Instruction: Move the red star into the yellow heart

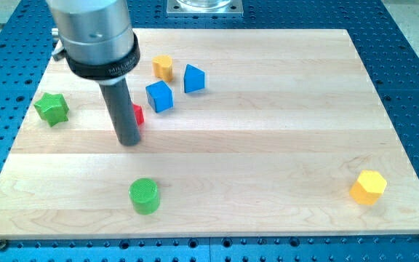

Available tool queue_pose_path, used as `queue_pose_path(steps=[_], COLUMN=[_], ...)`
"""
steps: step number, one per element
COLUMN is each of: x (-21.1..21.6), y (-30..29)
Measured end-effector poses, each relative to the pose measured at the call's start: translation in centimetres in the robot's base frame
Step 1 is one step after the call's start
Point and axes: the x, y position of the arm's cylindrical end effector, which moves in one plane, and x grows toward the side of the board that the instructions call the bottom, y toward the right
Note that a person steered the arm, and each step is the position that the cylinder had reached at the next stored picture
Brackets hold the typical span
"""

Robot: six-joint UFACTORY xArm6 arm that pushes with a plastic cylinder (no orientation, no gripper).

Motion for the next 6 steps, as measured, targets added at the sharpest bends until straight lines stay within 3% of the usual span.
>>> queue_pose_path(steps=[1, 2, 3, 4, 5, 6], x=[-1.5, 0.2, 2.0, -1.9, -6.5, -10.8], y=[-7.4, -5.5, 0.8, -0.6, -5.6, -1.6])
